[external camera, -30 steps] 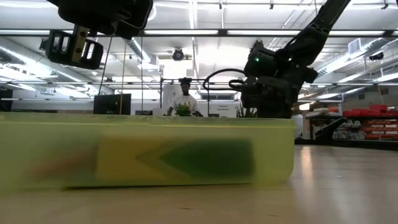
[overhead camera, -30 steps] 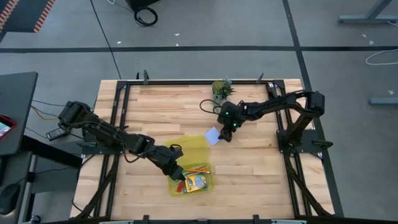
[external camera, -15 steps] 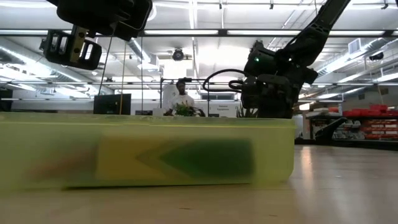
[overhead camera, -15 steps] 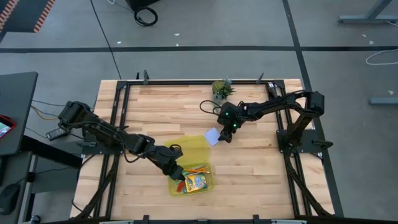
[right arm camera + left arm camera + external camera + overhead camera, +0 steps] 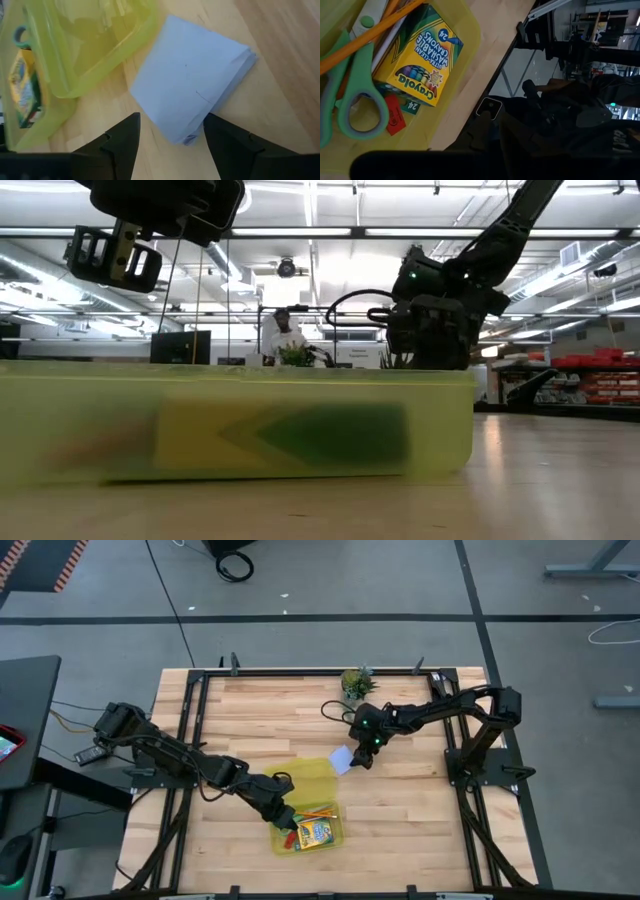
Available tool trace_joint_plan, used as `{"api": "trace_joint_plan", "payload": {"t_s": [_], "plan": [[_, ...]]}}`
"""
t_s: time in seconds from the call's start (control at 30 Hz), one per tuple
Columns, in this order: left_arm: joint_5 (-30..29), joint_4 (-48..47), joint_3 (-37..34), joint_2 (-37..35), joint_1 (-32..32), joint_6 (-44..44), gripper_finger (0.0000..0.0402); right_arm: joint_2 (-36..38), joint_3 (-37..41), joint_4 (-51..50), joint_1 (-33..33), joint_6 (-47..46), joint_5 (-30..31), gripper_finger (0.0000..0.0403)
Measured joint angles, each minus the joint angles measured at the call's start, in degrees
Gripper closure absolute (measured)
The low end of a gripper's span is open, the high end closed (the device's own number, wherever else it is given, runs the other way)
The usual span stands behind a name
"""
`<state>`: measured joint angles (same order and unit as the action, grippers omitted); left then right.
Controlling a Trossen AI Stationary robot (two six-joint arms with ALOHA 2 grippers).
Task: Pack school essentials
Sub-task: Put the violet sticky notes into the yellow supply box
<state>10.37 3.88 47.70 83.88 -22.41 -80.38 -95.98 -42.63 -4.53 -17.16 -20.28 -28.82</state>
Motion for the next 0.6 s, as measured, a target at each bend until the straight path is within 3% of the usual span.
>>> {"api": "trace_joint_plan", "payload": {"t_s": [0.6], "plan": [[0.0,-0.1,0.0,0.0,0.0,0.0,0.0366,0.0,0.0,1.3,-1.5,-1.4,-4.3,0.0178]]}}
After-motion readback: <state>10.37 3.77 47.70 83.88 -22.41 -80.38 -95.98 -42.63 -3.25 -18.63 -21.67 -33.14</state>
